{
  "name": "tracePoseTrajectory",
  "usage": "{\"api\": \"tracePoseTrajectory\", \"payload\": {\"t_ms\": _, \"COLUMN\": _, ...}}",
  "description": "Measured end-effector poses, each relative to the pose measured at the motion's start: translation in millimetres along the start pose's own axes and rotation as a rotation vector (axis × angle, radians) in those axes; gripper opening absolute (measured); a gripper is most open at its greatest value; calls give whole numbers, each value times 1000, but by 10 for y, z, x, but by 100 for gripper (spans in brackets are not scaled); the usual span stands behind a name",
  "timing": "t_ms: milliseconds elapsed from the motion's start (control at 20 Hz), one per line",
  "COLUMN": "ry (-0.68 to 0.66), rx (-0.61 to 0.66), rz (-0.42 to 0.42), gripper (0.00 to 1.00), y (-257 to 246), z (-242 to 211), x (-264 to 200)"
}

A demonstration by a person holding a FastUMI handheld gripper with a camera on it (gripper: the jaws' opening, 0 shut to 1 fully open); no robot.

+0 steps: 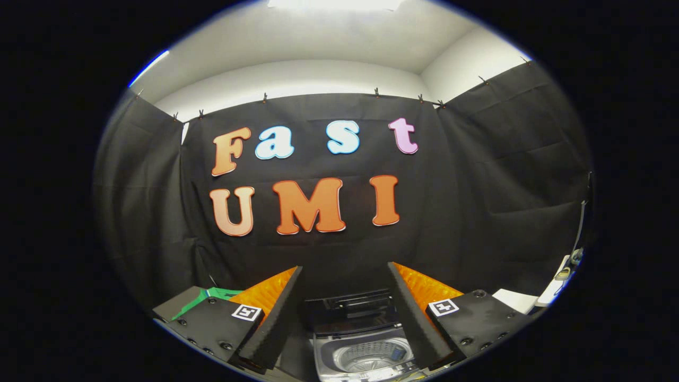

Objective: Put the clothes into the washing machine and then close the washing machine lid.

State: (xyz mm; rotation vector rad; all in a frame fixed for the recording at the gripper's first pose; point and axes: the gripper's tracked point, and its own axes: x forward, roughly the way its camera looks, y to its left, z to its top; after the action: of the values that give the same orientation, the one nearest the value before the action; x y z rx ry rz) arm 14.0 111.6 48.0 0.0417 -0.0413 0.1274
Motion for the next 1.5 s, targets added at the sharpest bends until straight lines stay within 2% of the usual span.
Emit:
{"api": "tracePoseTrajectory", "payload": {"t_ms": 200, "ry": 5, "rx": 38, "rz": 90, "gripper": 98, "y": 641, "z": 35, "x": 251}}
{"api": "tracePoseTrajectory", "payload": {"t_ms": 450, "ry": 65, "rx": 69, "rz": 210, "gripper": 98, "y": 1593, "z": -139, "x": 424}}
{"api": "tracePoseTrajectory", "payload": {"t_ms": 750, "ry": 178, "rx": 24, "rz": 342, "gripper": 98, "y": 2695, "z": -704, "x": 427}}
{"api": "tracePoseTrajectory", "payload": {"t_ms": 900, "ry": 255, "rx": -4, "rz": 384, "gripper": 98, "y": 3085, "z": -1078, "x": 381}}
{"api": "tracePoseTrajectory", "payload": {"t_ms": 1200, "ry": 431, "rx": -30, "rz": 371, "gripper": 99, "y": 3357, "z": -1787, "x": 392}}
{"api": "tracePoseTrajectory", "payload": {"t_ms": 1500, "ry": 557, "rx": -106, "rz": 256, "gripper": 99, "y": 3196, "z": -2367, "x": 501}}
